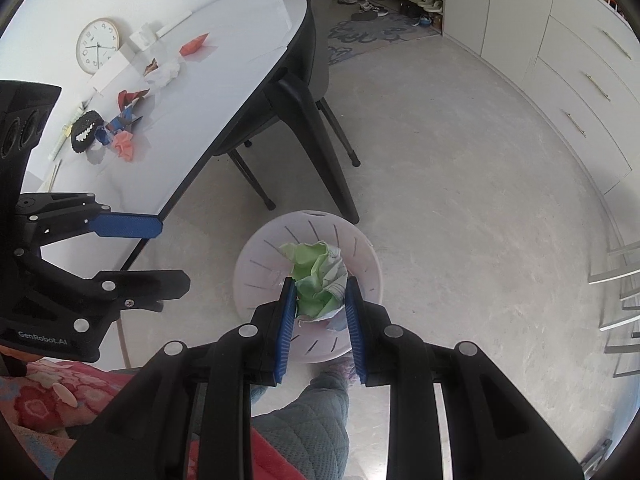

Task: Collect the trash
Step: 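Carry the green and red papers with both grippers over the bin, then open the right gripper over the bin while the left releases the red paper, then move both open grippers back over the table toward the remaining trash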

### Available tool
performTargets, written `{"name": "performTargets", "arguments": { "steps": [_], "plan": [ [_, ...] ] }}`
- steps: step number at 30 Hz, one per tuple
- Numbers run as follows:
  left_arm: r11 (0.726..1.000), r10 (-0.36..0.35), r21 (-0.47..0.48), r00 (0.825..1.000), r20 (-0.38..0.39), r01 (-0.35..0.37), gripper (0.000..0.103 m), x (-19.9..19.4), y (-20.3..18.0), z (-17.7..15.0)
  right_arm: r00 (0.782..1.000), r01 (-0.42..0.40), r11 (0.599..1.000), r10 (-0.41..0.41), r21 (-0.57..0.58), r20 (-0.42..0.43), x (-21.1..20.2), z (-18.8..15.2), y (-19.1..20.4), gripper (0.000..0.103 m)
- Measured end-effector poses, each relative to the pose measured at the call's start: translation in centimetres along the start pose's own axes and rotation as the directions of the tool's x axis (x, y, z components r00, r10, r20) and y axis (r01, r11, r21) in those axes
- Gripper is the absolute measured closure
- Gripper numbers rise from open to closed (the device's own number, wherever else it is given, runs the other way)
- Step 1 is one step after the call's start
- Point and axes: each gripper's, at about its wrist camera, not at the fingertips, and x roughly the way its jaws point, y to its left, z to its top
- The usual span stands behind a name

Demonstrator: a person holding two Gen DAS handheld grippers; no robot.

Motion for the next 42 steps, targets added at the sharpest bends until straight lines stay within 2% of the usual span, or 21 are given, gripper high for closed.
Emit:
{"name": "performTargets", "arguments": {
  "steps": [4,7,14,16,18,23,26,30,34,42],
  "plan": [
    [1.000,0.010,-0.026,1.000,0.021,-0.009,0.036,-1.3,1.2,-0.6,1.000,-0.010,1.000,0.010,-0.018,-0.002,0.5,0.1,0.6,0.077],
    [0.998,0.043,-0.055,0.997,0.057,-0.040,0.030,-2.5,2.0,-0.9,1.000,-0.021,0.999,0.020,-0.028,-0.015,1.4,0.3,1.1,0.077],
    [0.987,0.107,-0.133,0.989,0.098,-0.093,0.024,-5.2,5.1,-2.7,0.997,-0.043,0.997,0.038,-0.066,-0.073,4.4,0.6,3.2,0.075],
    [0.982,0.117,-0.163,0.988,0.102,-0.099,0.024,-5.7,6.3,-3.2,0.995,-0.051,0.997,0.045,-0.063,-0.087,5.0,0.7,3.6,0.057],
    [0.976,0.123,-0.191,0.987,0.105,-0.102,0.024,-6.0,6.9,-3.5,0.995,-0.043,0.997,0.038,-0.058,-0.089,5.2,0.8,4.2,0.044],
    [0.965,0.147,-0.236,0.982,0.119,-0.116,0.024,-6.8,8.3,-4.1,0.997,-0.044,0.997,0.039,-0.065,-0.069,4.7,2.0,5.4,0.040],
    [0.954,0.165,-0.272,0.976,0.139,-0.122,0.024,-7.9,9.7,-4.5,0.998,-0.043,0.997,0.040,-0.064,-0.040,3.6,3.3,6.4,0.030],
    [0.924,0.191,-0.363,0.965,0.178,-0.116,0.022,-9.7,12.8,-5.4,0.998,-0.038,0.994,0.042,-0.101,0.040,1.3,6.1,9.1,0.015],
    [0.878,0.236,-0.466,0.948,0.213,-0.114,0.018,-11.9,16.8,-6.3,0.992,-0.037,0.988,0.055,-0.152,0.115,-0.4,9.1,12.2,0.005],
    [0.787,0.348,-0.598,0.911,0.223,-0.154,0.017,-14.4,24.7,-8.4,0.980,-0.065,0.978,0.100,-0.196,0.173,-0.1,15.0,17.0,0.004]
  ]
}}
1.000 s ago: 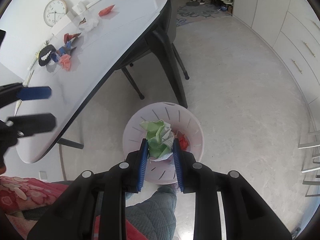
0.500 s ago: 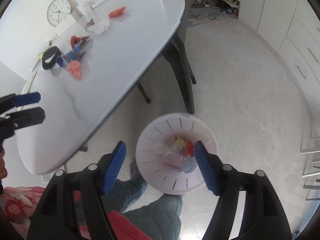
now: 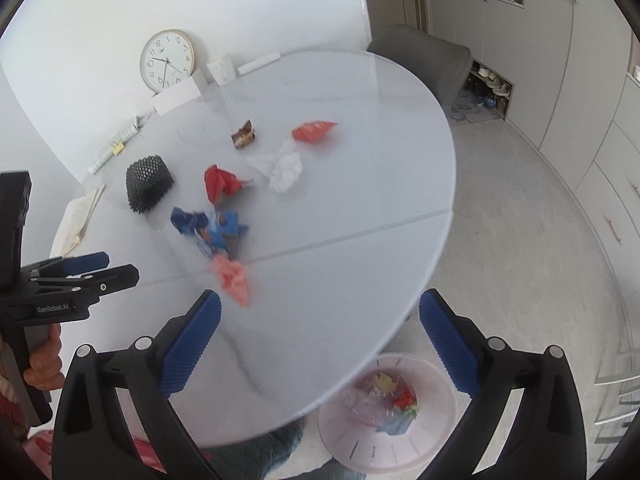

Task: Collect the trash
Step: 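Move both open grippers back over the table toward the remaining trash, then grasp the white tissue with the right gripper while the left grasps blue crumpled paper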

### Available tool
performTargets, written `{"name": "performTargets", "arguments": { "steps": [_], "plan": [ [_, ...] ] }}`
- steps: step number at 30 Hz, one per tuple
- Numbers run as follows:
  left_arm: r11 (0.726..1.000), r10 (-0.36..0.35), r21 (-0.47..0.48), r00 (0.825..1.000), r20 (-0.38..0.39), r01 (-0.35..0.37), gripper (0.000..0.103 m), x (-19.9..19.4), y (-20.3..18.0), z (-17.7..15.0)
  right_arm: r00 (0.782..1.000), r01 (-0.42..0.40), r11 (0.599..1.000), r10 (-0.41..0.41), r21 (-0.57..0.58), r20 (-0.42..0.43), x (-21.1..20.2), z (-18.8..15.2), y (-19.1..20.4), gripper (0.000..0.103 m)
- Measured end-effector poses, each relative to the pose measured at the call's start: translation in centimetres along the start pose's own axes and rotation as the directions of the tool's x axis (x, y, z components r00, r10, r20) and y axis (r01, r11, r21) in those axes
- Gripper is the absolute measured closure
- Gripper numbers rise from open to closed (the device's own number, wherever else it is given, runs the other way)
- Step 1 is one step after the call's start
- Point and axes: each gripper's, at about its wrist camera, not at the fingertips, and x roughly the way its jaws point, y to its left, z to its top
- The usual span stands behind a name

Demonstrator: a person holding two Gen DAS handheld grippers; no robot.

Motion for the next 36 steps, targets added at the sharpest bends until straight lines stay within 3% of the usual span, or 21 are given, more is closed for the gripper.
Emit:
{"name": "performTargets", "arguments": {
  "steps": [7,18,31,36],
  "plan": [
    [0.998,0.056,-0.019,0.998,0.002,-0.056,0.017,2.9,4.0,3.0,1.000,-0.013,1.000,0.013,-0.020,0.003,2.9,4.9,1.9,0.004],
    [0.997,0.072,-0.009,0.995,-0.076,-0.073,0.018,10.0,4.8,6.7,0.996,-0.021,0.998,0.015,-0.064,-0.093,10.6,9.5,3.1,0.004],
    [0.994,0.099,-0.028,0.986,-0.133,-0.104,0.035,14.6,5.5,7.8,0.983,-0.023,0.989,-0.005,-0.147,-0.184,19.8,12.8,4.1,0.004],
    [0.993,0.118,-0.013,0.985,-0.123,-0.121,0.042,14.9,5.0,8.0,0.978,-0.029,0.973,-0.020,-0.228,-0.207,22.1,13.2,5.2,0.021]
  ]
}}
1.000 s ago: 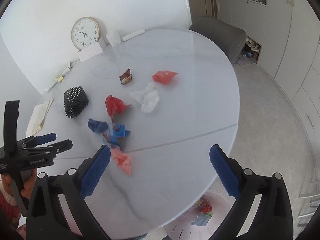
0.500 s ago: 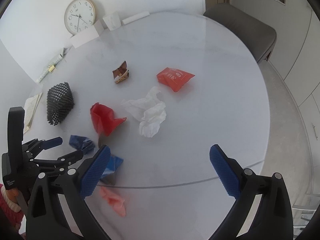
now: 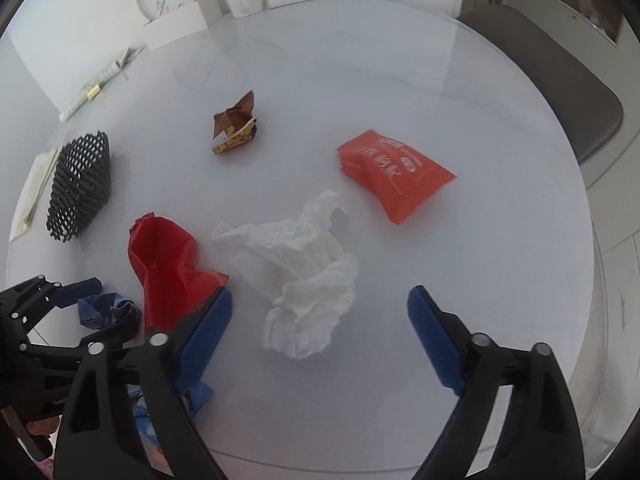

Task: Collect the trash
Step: 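Grasp the white tissue with the right gripper while the left grasps blue crumpled paper, then carry the tissue and blue paper with both grippers over the bin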

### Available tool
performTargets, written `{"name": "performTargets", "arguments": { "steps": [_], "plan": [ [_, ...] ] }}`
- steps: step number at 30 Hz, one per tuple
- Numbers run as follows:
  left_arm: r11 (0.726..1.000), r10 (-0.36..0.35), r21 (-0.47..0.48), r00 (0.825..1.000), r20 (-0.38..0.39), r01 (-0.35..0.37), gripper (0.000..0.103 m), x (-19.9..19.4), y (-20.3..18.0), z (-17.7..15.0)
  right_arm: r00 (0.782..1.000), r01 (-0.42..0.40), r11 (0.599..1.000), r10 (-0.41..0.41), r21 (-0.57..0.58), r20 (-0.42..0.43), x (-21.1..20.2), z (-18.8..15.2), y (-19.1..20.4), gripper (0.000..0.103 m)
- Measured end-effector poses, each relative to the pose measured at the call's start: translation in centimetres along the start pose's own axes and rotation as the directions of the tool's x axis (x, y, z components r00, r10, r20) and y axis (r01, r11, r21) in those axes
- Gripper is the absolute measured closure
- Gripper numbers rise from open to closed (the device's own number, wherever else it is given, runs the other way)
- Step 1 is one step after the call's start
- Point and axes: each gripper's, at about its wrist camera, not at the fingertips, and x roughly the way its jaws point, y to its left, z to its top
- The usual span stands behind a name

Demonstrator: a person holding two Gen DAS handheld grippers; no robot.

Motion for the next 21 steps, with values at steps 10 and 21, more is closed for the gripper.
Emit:
{"name": "performTargets", "arguments": {
  "steps": [10,21],
  "plan": [
    [1.000,-0.024,-0.008,1.000,0.010,0.024,0.069,-0.6,0.1,0.1,0.999,-0.035,0.999,0.034,-0.034,-0.037,1.0,0.3,0.2,0.075],
    [0.999,-0.048,-0.019,0.996,0.073,0.049,0.069,-4.6,1.0,-1.1,0.996,-0.074,0.996,0.072,0.045,0.043,-4.1,-1.4,-1.5,0.075]
  ]
}}
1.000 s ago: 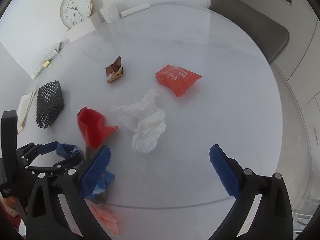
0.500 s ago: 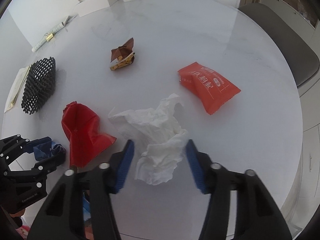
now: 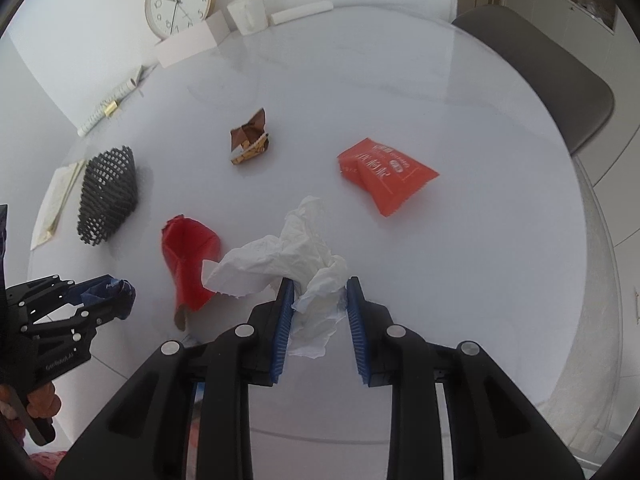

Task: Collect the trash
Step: 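Carry the tissue and blue paper with both grippers over the bin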

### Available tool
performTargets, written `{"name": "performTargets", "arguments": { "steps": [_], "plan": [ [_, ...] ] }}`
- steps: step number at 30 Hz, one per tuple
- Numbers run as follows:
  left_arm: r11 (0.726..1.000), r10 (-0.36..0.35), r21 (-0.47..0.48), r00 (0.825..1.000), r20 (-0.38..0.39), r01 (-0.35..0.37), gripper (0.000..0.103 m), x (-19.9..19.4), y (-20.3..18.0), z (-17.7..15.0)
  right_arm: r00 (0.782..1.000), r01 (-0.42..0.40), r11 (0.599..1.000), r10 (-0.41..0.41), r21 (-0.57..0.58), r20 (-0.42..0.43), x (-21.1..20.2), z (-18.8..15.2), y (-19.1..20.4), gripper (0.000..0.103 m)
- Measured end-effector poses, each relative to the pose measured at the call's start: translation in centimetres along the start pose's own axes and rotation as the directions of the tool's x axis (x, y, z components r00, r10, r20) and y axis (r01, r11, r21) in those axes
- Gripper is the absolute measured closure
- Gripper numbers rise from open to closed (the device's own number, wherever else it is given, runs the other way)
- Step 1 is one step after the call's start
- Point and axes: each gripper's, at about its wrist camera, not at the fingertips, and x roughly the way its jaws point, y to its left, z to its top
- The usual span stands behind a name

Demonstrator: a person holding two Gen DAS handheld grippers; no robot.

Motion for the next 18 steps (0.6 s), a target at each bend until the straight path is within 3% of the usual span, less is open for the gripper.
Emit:
{"name": "performTargets", "arguments": {
  "steps": [5,10,14,18],
  "plan": [
    [0.999,-0.049,0.020,0.998,0.026,0.049,0.069,-3.4,-0.4,-1.1,0.998,-0.008,0.999,0.006,0.038,0.057,-4.8,-2.4,-0.7,0.075],
    [0.981,-0.148,0.130,0.988,0.037,0.142,0.069,-7.2,-4.4,-3.5,0.995,0.018,0.996,-0.026,0.084,0.096,-9.9,-7.2,-1.5,0.075],
    [0.935,-0.251,0.260,0.968,0.000,0.242,0.069,-9.2,-9.6,-6.3,0.991,0.065,0.985,-0.082,0.157,0.103,-13.3,-12.5,-2.8,0.075],
    [0.838,-0.331,0.429,0.939,-0.090,0.336,0.069,-9.7,-16.3,-10.4,0.987,0.112,0.956,-0.139,0.273,0.082,-15.8,-18.5,-4.9,0.075]
  ]
}}
